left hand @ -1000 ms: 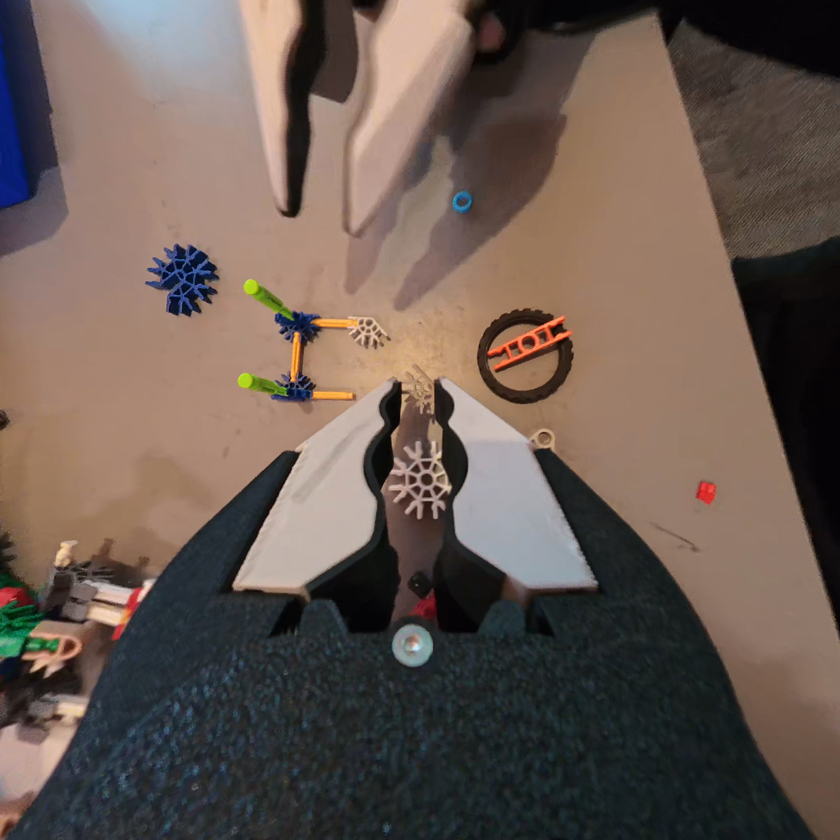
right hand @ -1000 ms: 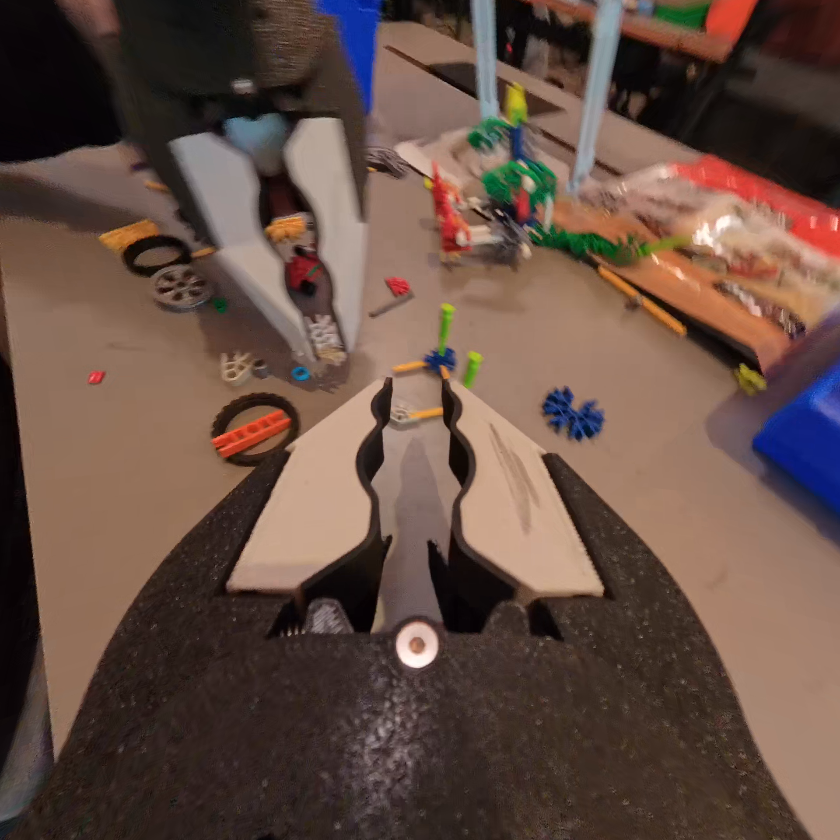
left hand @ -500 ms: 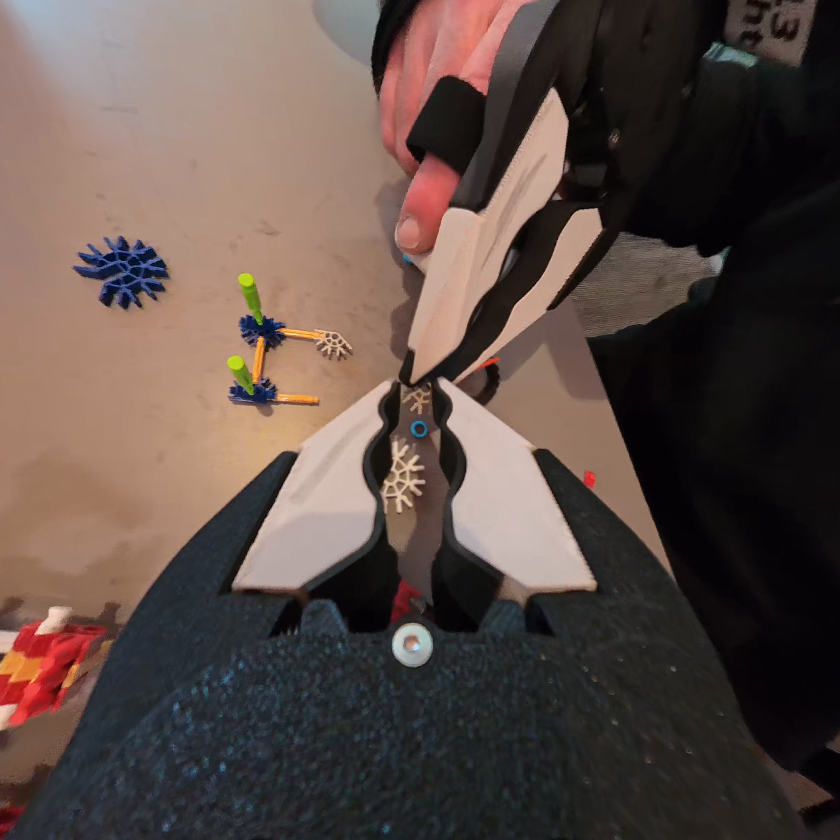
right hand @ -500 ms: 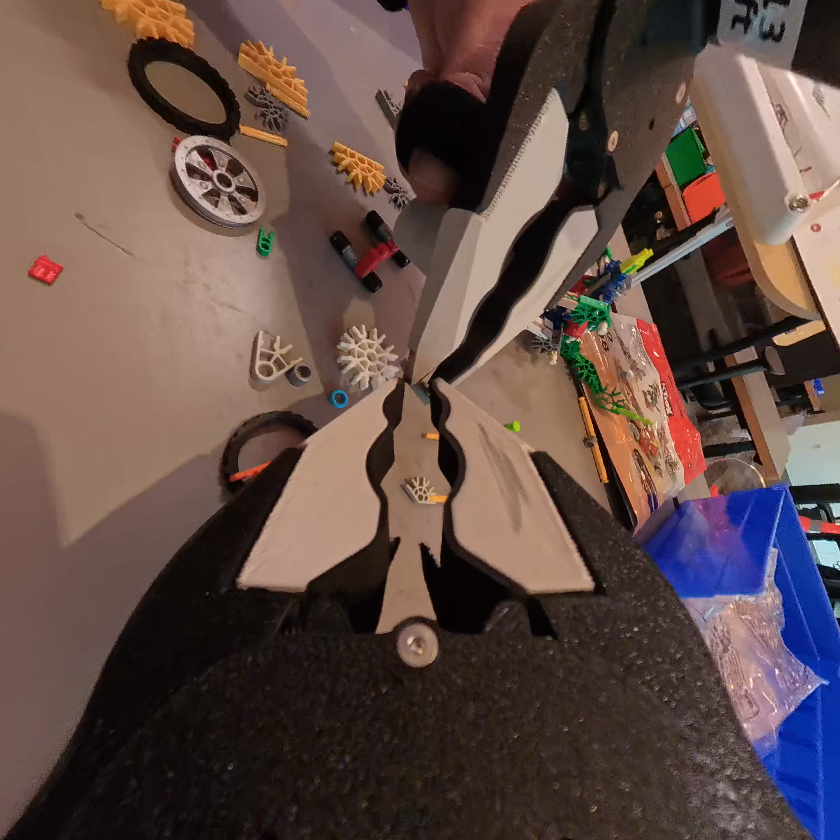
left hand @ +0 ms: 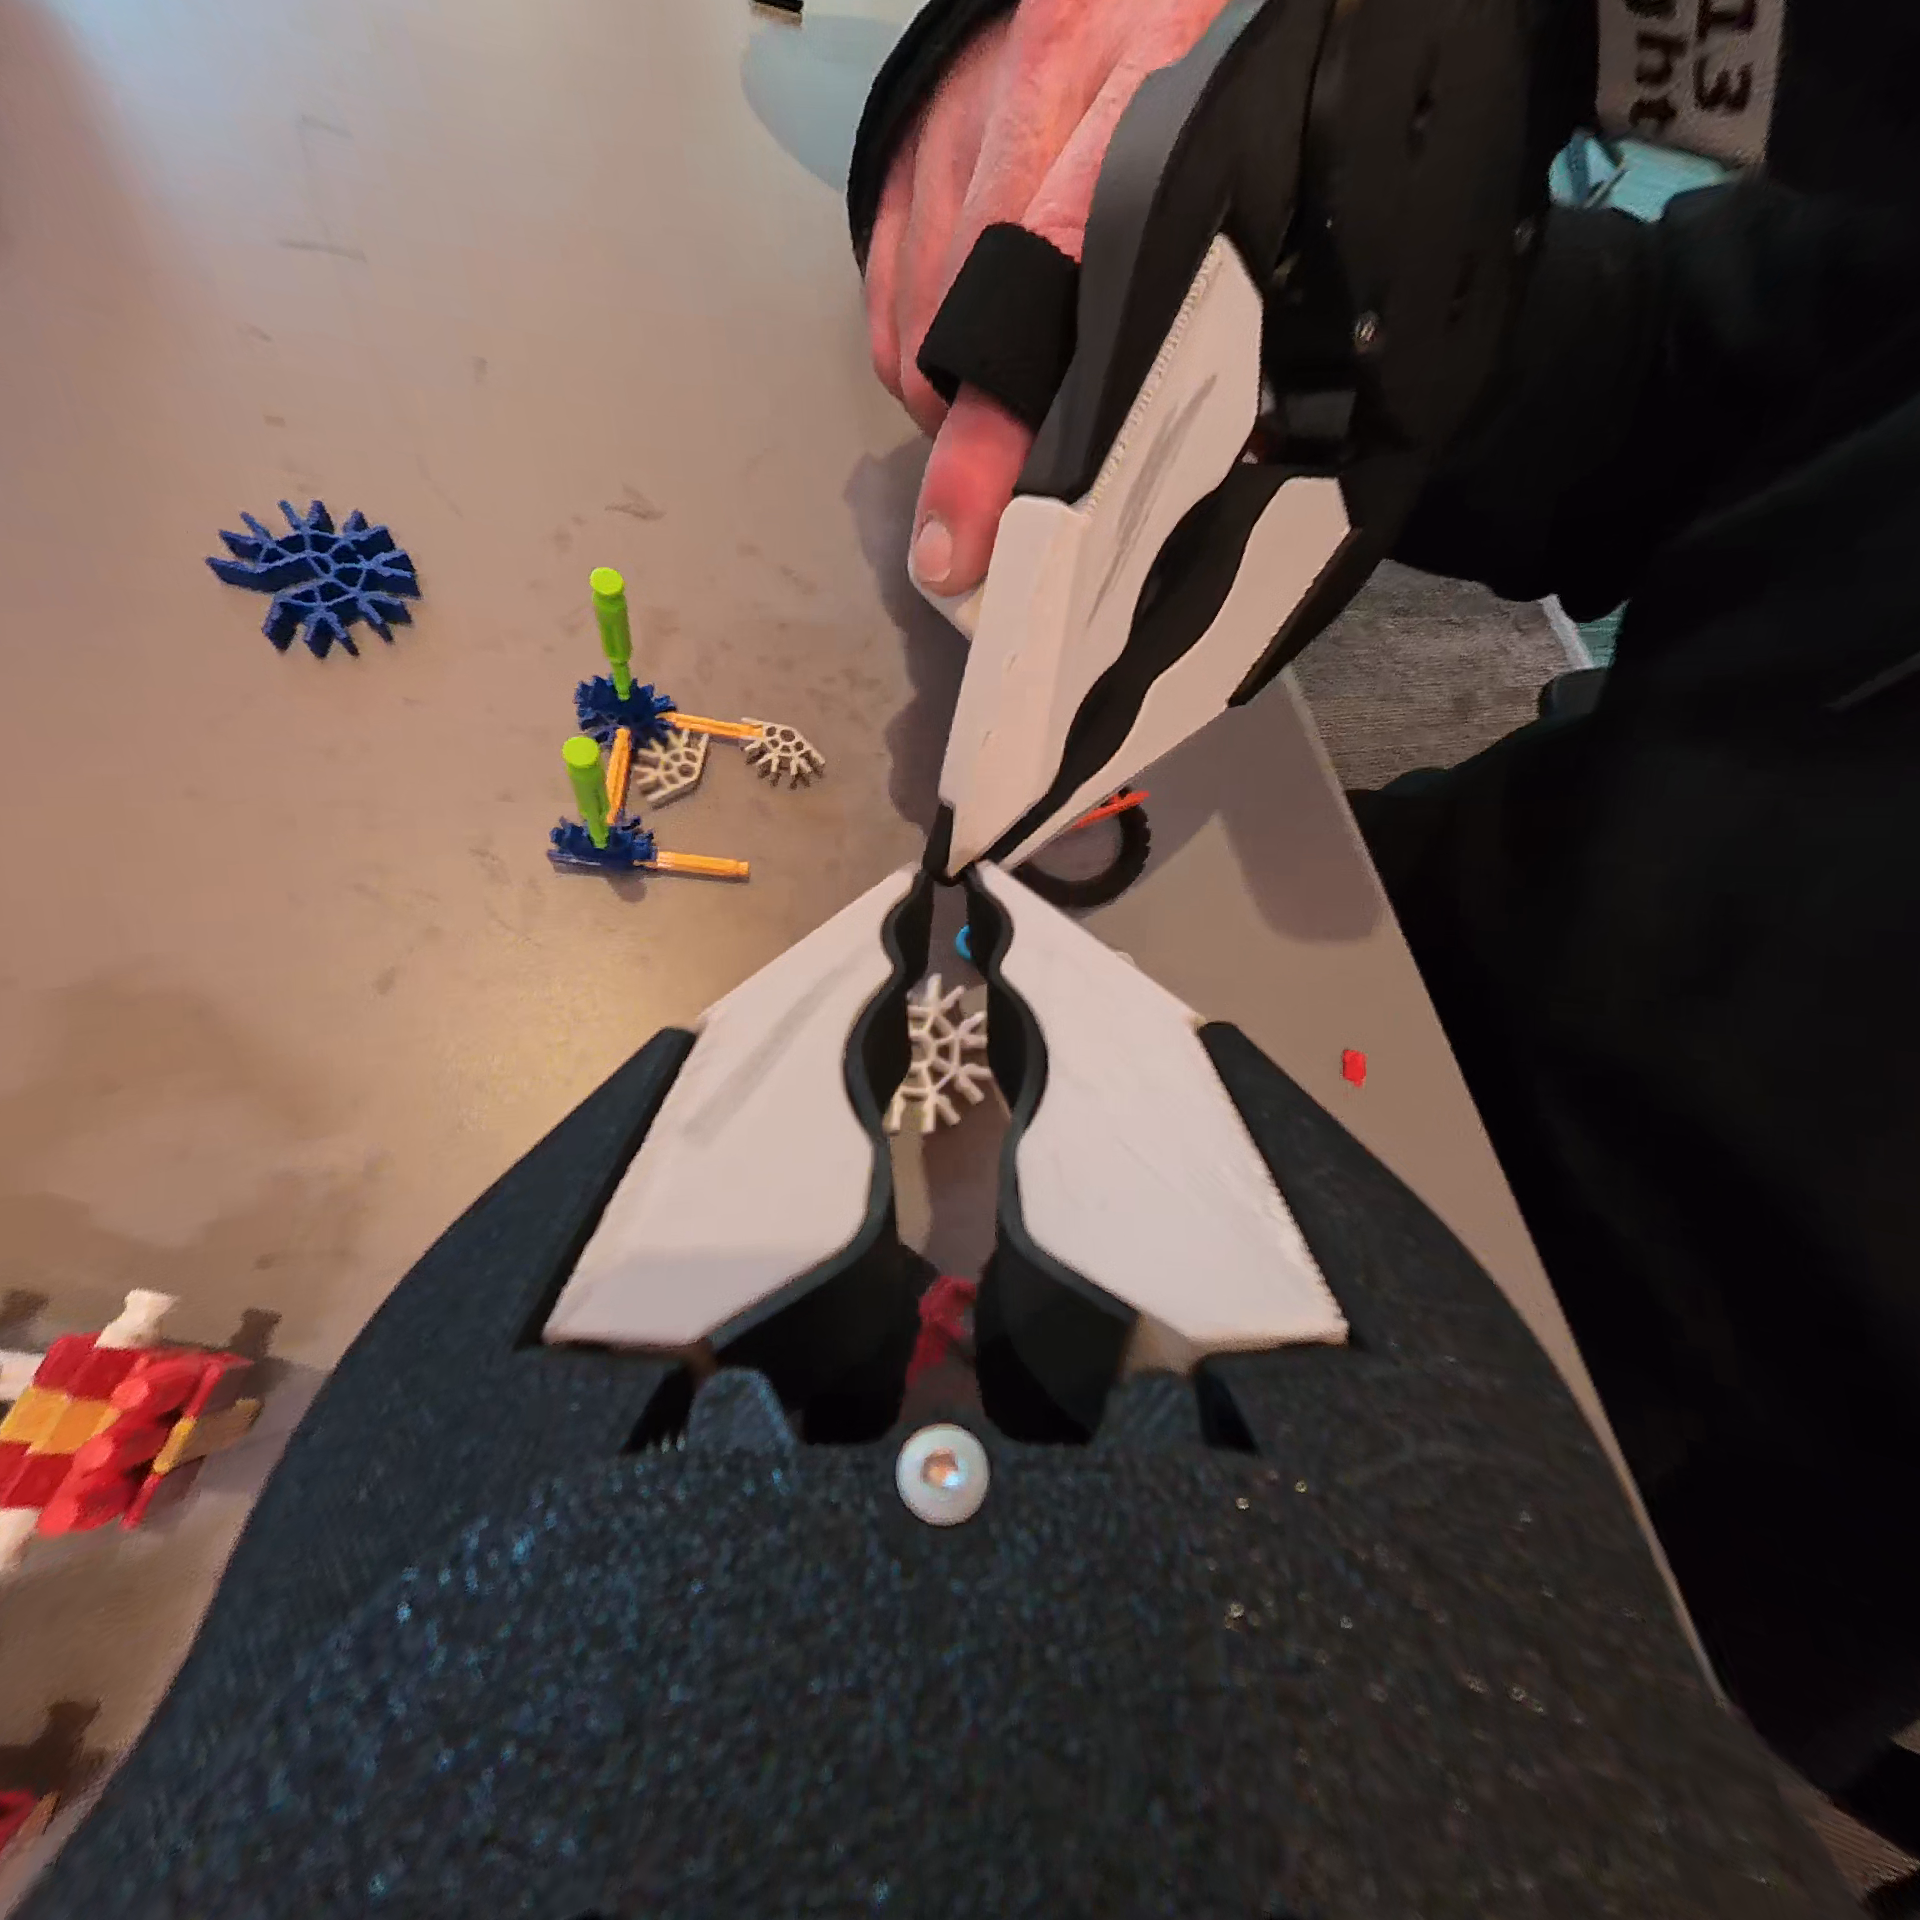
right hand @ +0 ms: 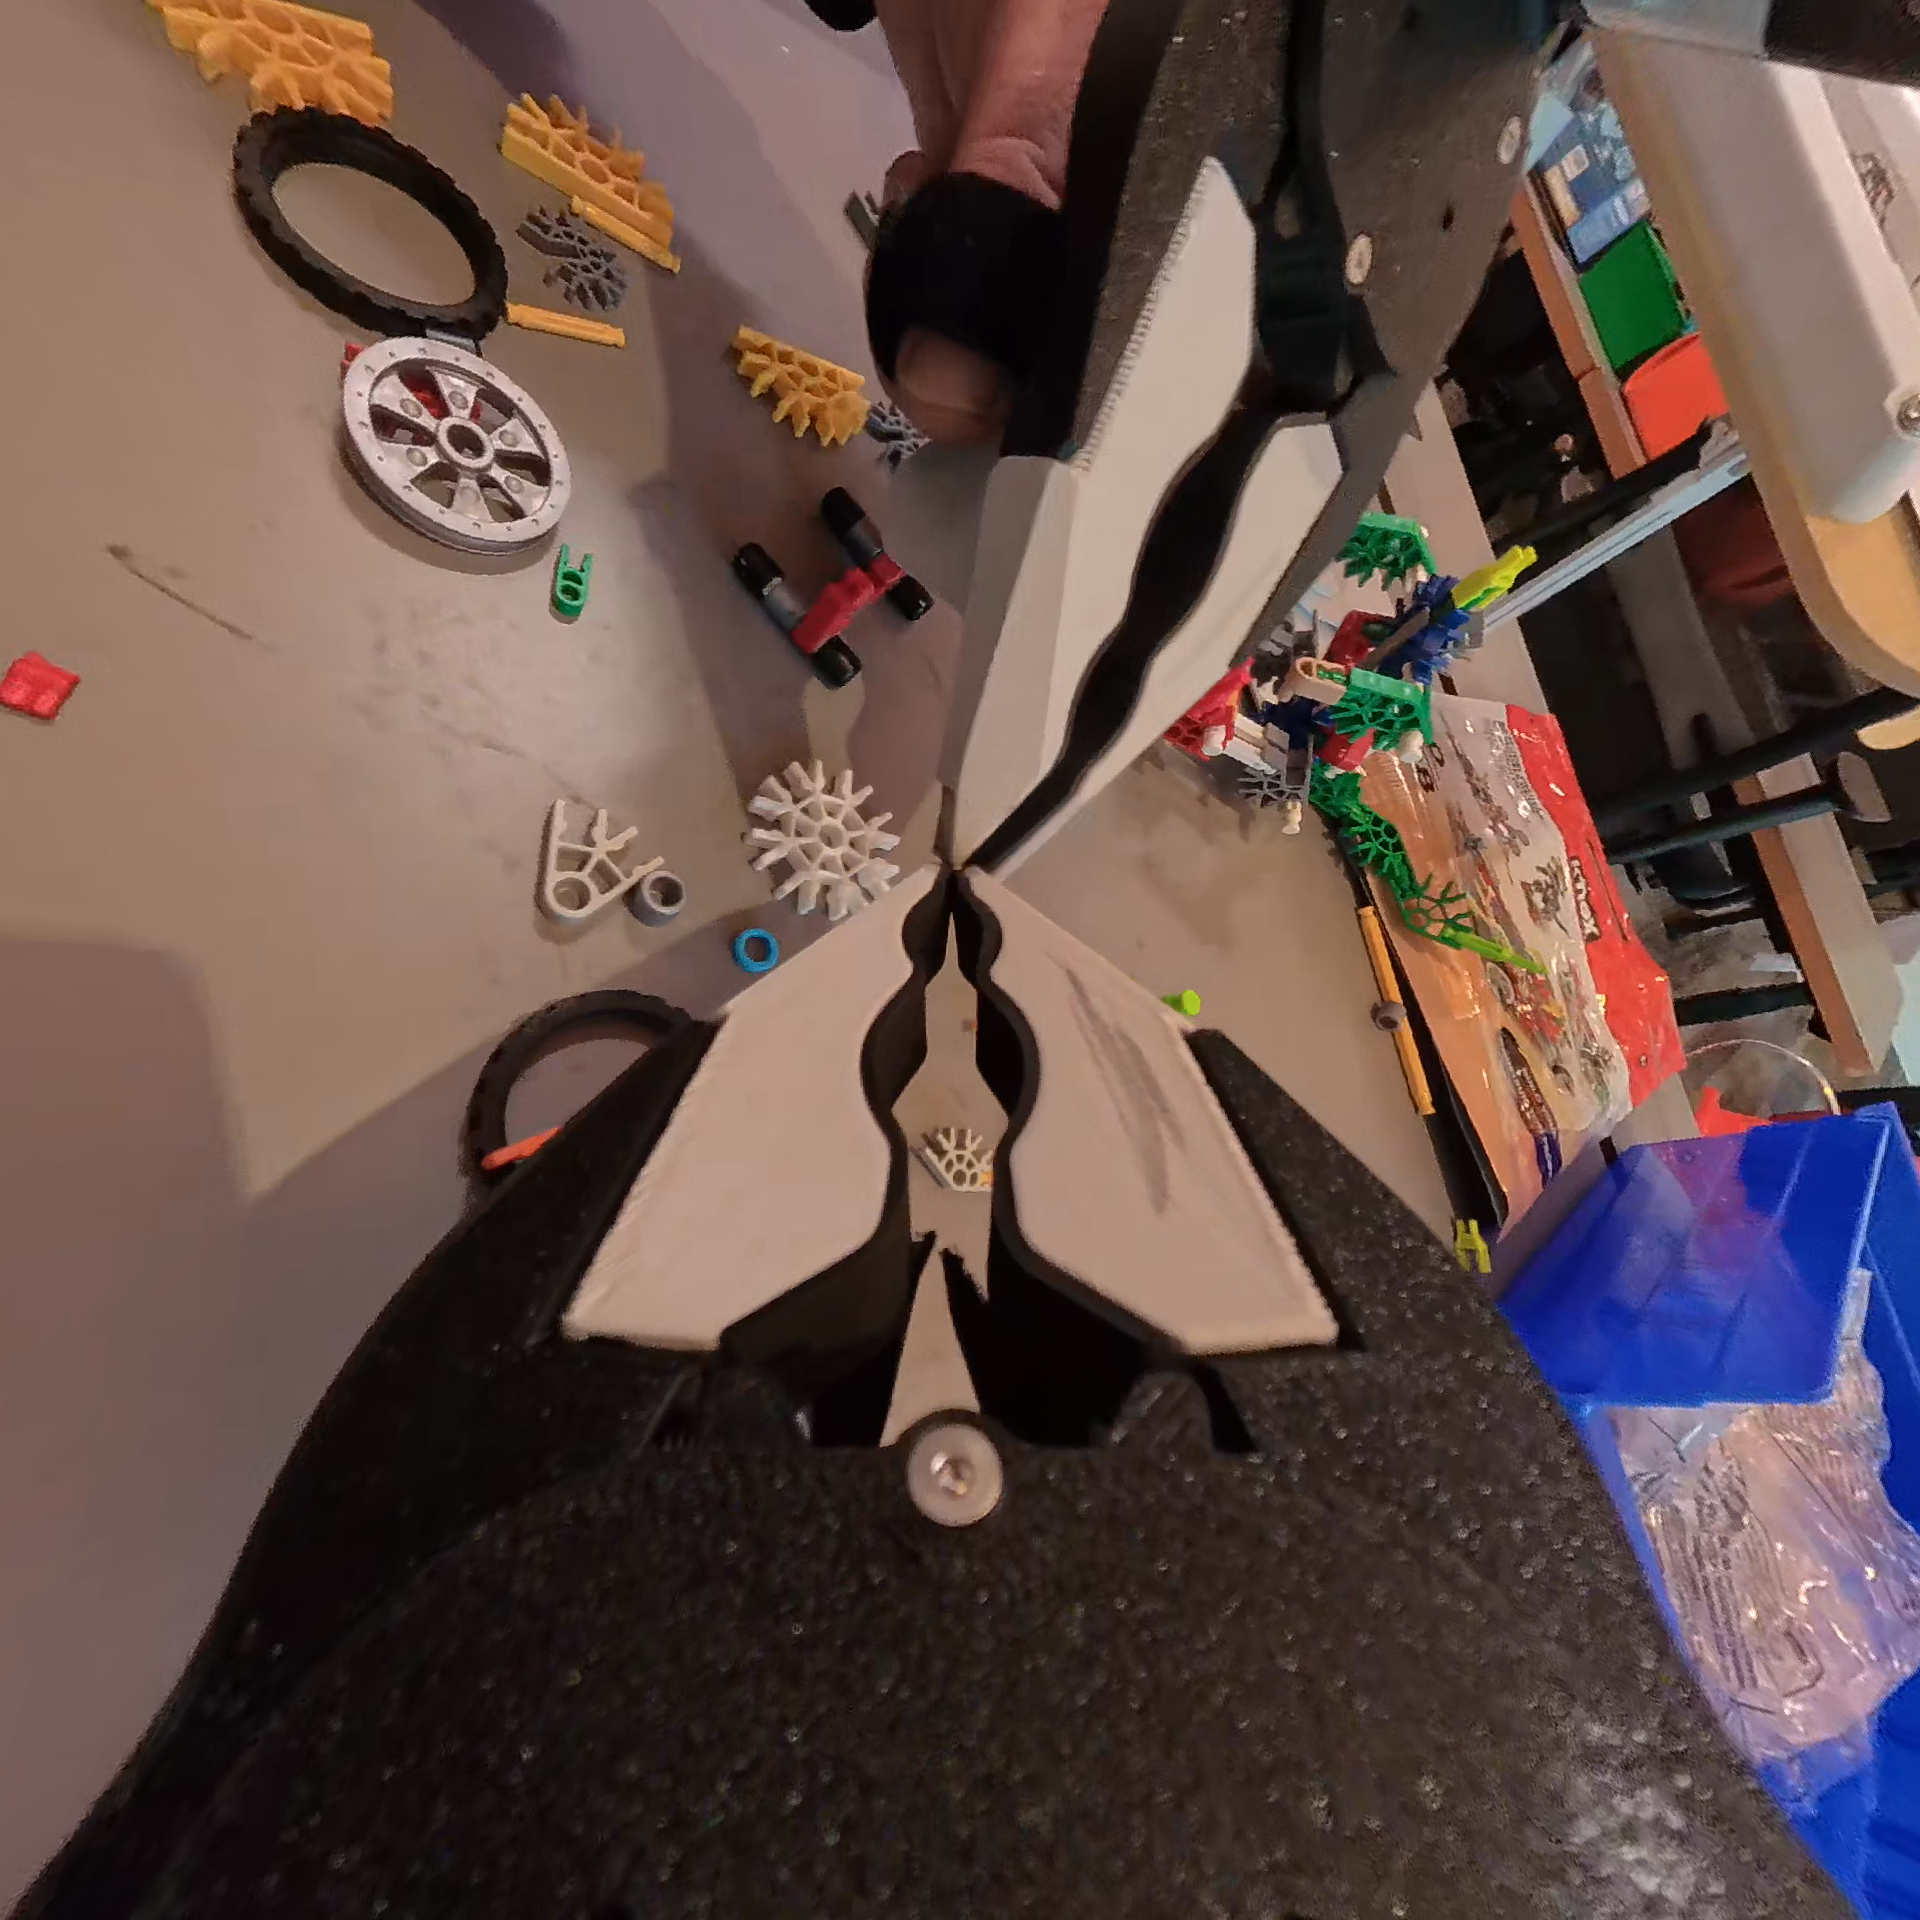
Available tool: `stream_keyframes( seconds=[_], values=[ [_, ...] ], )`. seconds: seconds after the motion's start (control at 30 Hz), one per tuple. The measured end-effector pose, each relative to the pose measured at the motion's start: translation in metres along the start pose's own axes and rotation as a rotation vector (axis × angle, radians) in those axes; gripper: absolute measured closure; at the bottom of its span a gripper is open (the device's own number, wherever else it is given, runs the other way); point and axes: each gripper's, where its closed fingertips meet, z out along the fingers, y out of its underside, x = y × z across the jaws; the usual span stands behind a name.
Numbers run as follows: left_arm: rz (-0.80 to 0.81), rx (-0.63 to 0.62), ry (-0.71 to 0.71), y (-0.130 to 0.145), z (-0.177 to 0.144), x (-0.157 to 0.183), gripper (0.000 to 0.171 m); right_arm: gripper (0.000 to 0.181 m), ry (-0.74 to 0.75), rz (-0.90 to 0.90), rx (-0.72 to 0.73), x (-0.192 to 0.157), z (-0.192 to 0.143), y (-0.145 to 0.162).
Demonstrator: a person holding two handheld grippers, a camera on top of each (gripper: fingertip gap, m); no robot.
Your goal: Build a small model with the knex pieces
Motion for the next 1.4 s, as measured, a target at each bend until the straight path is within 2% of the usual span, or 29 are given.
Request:
stream_keyframes(
  seconds=[0.17, 0.27, 0.4, 0.6, 0.77, 0.83, 0.97, 1.07, 1.2, 1.4],
  values=[
    [0.017, -0.042, -0.08, 0.01, -0.003, -0.014, 0.166, 0.181, 0.036, 0.096, -0.03, 0.015, -0.006, 0.015],
    [0.042, -0.072, -0.186, 0.014, -0.01, -0.033, 0.165, 0.18, 0.066, 0.18, -0.076, 0.025, -0.016, 0.034],
    [0.058, -0.104, -0.242, 0.017, -0.011, -0.044, 0.164, 0.18, -0.02, 0.3, -0.139, 0.013, -0.023, 0.056],
    [0.112, -0.185, -0.341, 0.021, -0.004, -0.059, 0.161, 0.18, -0.06, 0.342, -0.203, 0.007, -0.018, 0.074],
    [0.158, -0.108, -0.427, -0.002, -0.001, -0.072, 0.156, 0.178, -0.059, 0.355, -0.235, 0.009, -0.013, 0.08],
    [0.188, -0.088, -0.389, -0.008, 0.006, -0.066, 0.155, 0.177, -0.052, 0.366, -0.246, 0.011, -0.013, 0.083],
    [0.219, -0.13, -0.413, -0.007, 0.017, -0.075, 0.157, 0.177, -0.057, 0.385, -0.255, 0.011, -0.013, 0.086],
    [0.224, -0.117, -0.397, -0.007, 0.023, -0.074, 0.167, 0.176, -0.062, 0.386, -0.26, 0.01, -0.012, 0.088],
    [0.201, -0.061, -0.379, -0.014, 0.02, -0.07, 0.168, 0.176, -0.039, 0.401, -0.258, 0.015, -0.014, 0.09],
    [0.115, 0.012, -0.466, -0.024, 0.004, -0.083, 0.168, 0.172, -0.049, 0.45, -0.26, 0.017, -0.018, 0.091]
  ],
)
